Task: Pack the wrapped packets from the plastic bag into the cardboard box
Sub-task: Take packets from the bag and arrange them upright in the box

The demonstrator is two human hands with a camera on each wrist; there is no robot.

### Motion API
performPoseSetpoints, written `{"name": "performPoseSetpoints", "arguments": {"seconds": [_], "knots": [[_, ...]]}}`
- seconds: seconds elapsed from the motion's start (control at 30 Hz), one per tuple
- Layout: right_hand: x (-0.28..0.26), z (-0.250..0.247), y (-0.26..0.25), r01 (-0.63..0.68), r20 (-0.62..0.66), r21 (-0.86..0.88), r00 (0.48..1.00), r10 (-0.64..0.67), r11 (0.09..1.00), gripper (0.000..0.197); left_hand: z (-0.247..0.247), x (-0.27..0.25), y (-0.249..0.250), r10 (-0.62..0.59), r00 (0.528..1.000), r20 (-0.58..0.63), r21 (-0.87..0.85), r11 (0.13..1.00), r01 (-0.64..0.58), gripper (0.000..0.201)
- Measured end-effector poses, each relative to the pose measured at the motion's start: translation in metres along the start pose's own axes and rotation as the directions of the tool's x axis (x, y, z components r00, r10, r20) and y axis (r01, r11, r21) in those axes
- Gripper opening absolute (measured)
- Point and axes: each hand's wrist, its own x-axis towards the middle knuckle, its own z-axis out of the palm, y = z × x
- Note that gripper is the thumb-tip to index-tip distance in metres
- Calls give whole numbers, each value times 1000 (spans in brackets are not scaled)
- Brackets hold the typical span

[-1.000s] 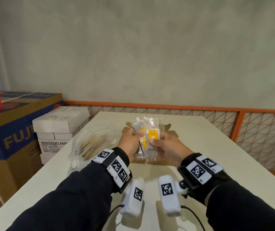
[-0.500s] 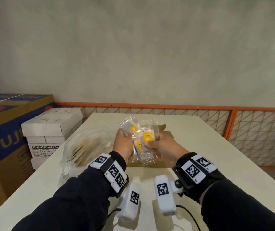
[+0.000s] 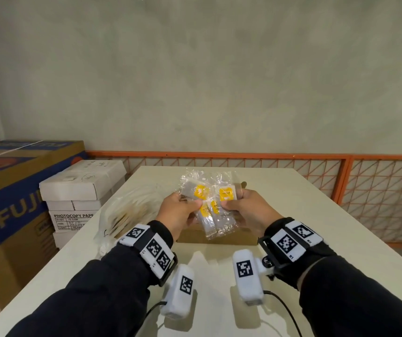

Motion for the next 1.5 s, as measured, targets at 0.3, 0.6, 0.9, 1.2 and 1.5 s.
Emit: {"name": "performPoseSetpoints", "arguments": {"seconds": [0.3, 0.6, 0.9, 1.2, 1.5], "knots": [[2, -1, -1, 37, -45, -38, 998, -39, 999, 7, -1, -5, 2, 43, 998, 48, 39, 998, -44, 16], [4, -4, -6, 105, -106, -58, 988, -110, 993, 14, -19, 0, 20, 106, 994, -4, 167, 981, -104, 12], [7, 15, -10, 179, -60, -20, 982, -180, 984, 6, -27, -2, 18, 10, 998, 59, 146, 989, -18, 7], [11, 16, -9, 178, -138, -38, 974, -182, 983, 7, -43, 4, 17, 56, 998, -1, 194, 979, -55, 11], [8, 2, -16, 196, -146, -124, 966, -213, 973, 13, -88, 15, 31, 240, 958, -159, 936, 346, 68, 29]]}}
